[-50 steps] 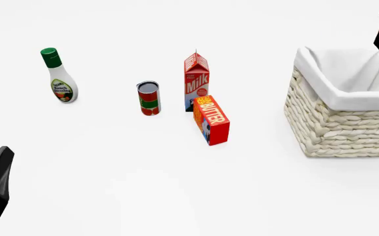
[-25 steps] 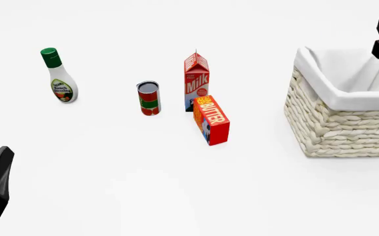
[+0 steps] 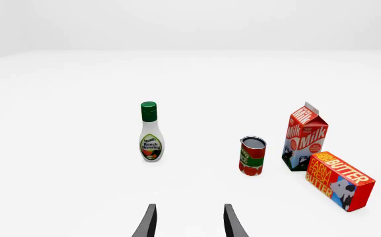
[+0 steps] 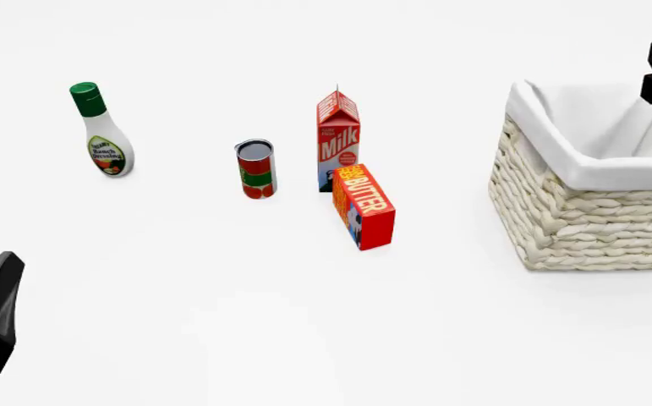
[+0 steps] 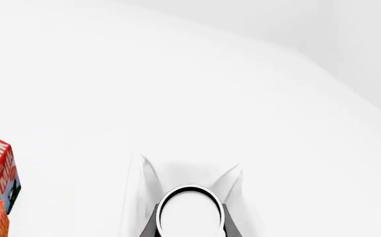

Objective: Pick the alphabet soup and place it in the basket.

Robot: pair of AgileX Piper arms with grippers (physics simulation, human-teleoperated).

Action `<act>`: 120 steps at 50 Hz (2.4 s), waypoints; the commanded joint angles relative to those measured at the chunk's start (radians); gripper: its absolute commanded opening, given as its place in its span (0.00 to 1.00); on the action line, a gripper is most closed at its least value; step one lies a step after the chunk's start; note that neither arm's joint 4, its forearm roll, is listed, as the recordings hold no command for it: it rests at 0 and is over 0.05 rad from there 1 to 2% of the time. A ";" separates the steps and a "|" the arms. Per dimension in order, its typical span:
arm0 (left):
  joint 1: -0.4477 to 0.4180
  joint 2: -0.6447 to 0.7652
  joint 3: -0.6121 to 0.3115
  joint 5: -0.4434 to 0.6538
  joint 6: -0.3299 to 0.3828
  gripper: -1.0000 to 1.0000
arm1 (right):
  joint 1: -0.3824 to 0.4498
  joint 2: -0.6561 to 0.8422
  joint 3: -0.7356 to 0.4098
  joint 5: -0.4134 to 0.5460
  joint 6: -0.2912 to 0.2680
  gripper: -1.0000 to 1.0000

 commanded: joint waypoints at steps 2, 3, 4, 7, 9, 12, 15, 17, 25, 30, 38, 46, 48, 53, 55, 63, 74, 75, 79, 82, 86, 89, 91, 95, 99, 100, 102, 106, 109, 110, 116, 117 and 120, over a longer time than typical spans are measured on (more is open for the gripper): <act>0.000 0.000 0.000 0.000 0.000 1.00 | 0.008 0.035 -0.025 0.029 -0.007 0.00; 0.000 0.000 0.000 0.000 0.000 1.00 | 0.011 0.041 -0.031 0.038 -0.009 0.00; 0.000 0.000 0.000 0.000 0.000 1.00 | 0.011 0.041 -0.031 0.038 -0.009 0.00; 0.000 0.000 0.000 0.000 0.000 1.00 | 0.015 0.066 -0.051 0.057 -0.012 0.00; 0.000 0.000 0.000 0.000 0.000 1.00 | 0.016 0.072 -0.059 0.063 -0.016 0.00; 0.000 0.000 0.000 0.000 0.000 1.00 | 0.017 0.082 -0.075 0.079 -0.018 0.00; 0.000 0.000 0.000 0.000 0.000 1.00 | 0.017 0.096 -0.084 0.088 -0.021 0.00; 0.000 0.000 0.000 0.000 0.000 1.00 | 0.014 0.106 -0.089 0.092 -0.024 0.00; 0.000 0.000 0.000 0.000 0.000 1.00 | 0.004 0.134 -0.103 0.100 -0.034 0.00; 0.000 0.000 0.000 0.000 0.000 1.00 | 0.005 0.148 -0.107 0.108 -0.042 0.00; 0.000 0.000 0.000 0.000 0.000 1.00 | 0.001 0.161 -0.125 0.129 -0.054 0.00; 0.000 0.000 0.000 0.000 0.000 1.00 | -0.010 0.165 -0.133 0.147 -0.065 0.00; 0.000 0.000 0.000 0.000 0.000 1.00 | -0.011 0.162 -0.138 0.155 -0.065 0.00; 0.000 0.000 0.000 0.000 0.000 1.00 | -0.012 0.166 -0.145 0.163 -0.069 0.00; 0.000 0.000 0.000 0.000 0.000 1.00 | -0.015 0.172 -0.152 0.167 -0.071 0.00; 0.000 0.000 0.000 0.000 0.000 1.00 | -0.025 0.200 -0.183 0.178 -0.081 0.00; 0.000 0.000 0.000 0.000 0.000 1.00 | -0.030 0.255 -0.205 0.200 -0.107 0.00; 0.000 0.000 0.000 0.000 0.000 1.00 | -0.030 0.255 -0.205 0.200 -0.107 0.00; 0.000 0.000 0.000 0.000 0.000 1.00 | -0.042 0.283 -0.217 0.205 -0.121 0.00; 0.000 0.000 0.000 0.000 0.000 1.00 | -0.050 0.298 -0.214 0.204 -0.133 0.00; 0.000 0.000 0.000 0.000 0.000 1.00 | -0.062 0.310 -0.228 0.210 -0.139 0.00; 0.000 0.000 0.000 0.000 0.000 1.00 | -0.069 0.331 -0.237 0.213 -0.148 0.00; 0.000 0.000 0.000 0.000 0.000 1.00 | -0.072 0.337 -0.240 0.212 -0.150 0.00; 0.000 0.000 0.000 0.000 0.000 1.00 | -0.076 0.347 -0.251 0.219 -0.150 0.00; 0.000 0.000 0.000 0.000 0.000 1.00 | -0.079 0.356 -0.258 0.220 -0.151 0.00; 0.000 0.000 0.000 0.000 0.000 1.00 | -0.079 0.360 -0.258 0.218 -0.152 0.00; 0.000 0.000 0.000 0.000 0.000 1.00 | -0.077 0.365 -0.261 0.218 -0.150 0.00; 0.000 0.000 0.000 0.000 0.000 1.00 | -0.072 0.376 -0.265 0.220 -0.150 0.00; 0.000 0.000 0.000 0.000 0.000 1.00 | -0.070 0.385 -0.270 0.219 -0.151 0.00; 0.000 0.000 0.000 0.000 0.000 1.00 | -0.068 0.388 -0.269 0.218 -0.150 0.00; 0.000 0.000 0.000 0.000 0.000 1.00 | -0.060 0.404 -0.272 0.218 -0.144 0.00; 0.000 0.000 0.000 0.000 0.000 1.00 | -0.059 0.407 -0.271 0.217 -0.143 0.00; 0.000 0.000 0.000 0.000 0.000 1.00 | -0.050 0.415 -0.265 0.215 -0.144 0.00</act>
